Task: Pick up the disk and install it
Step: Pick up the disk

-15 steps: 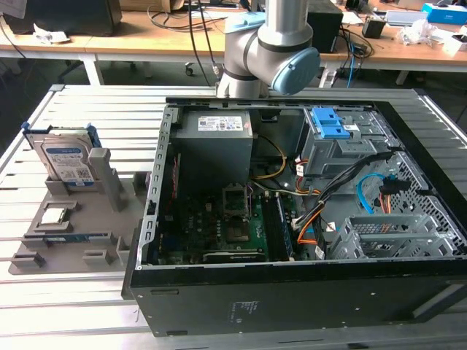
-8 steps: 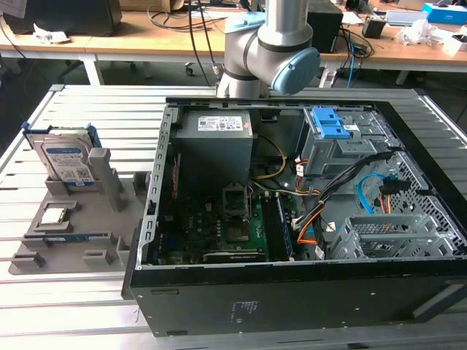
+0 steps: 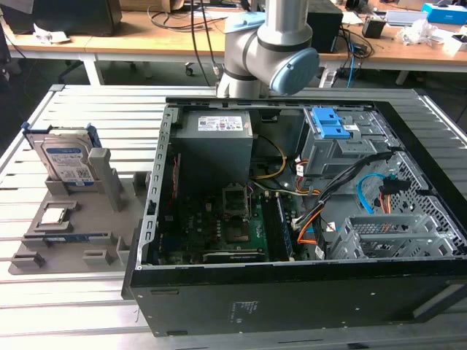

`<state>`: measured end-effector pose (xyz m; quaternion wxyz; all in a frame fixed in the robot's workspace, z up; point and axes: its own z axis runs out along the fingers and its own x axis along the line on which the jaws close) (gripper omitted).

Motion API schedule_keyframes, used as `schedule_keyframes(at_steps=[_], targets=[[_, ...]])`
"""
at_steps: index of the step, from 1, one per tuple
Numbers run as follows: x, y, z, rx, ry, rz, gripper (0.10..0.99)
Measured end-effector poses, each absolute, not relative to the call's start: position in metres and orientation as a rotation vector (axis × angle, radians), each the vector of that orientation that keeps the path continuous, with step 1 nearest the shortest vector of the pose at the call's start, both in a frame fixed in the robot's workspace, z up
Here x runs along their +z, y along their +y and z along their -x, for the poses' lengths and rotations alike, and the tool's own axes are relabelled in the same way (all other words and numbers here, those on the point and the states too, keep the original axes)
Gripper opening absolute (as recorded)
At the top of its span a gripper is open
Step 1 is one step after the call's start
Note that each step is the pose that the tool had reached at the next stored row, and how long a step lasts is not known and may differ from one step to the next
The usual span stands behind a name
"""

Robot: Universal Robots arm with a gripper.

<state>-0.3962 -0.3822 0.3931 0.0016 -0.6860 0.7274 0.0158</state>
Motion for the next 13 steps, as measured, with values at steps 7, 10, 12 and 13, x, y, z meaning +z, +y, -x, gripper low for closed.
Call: schedule_keyframes(at_steps=[7,10,12,13], targets=[[0.393,-0.366,0.391,0.049,2.283,2.154,0.541],[0.393,-0.354,0.386,0.049,2.283,2.154,0.541],[0.393,-0.347,0.381,0.047,2.284,2.154,0.541],[0.393,-0.345,0.38,0.047,2.284,2.155,0.541]])
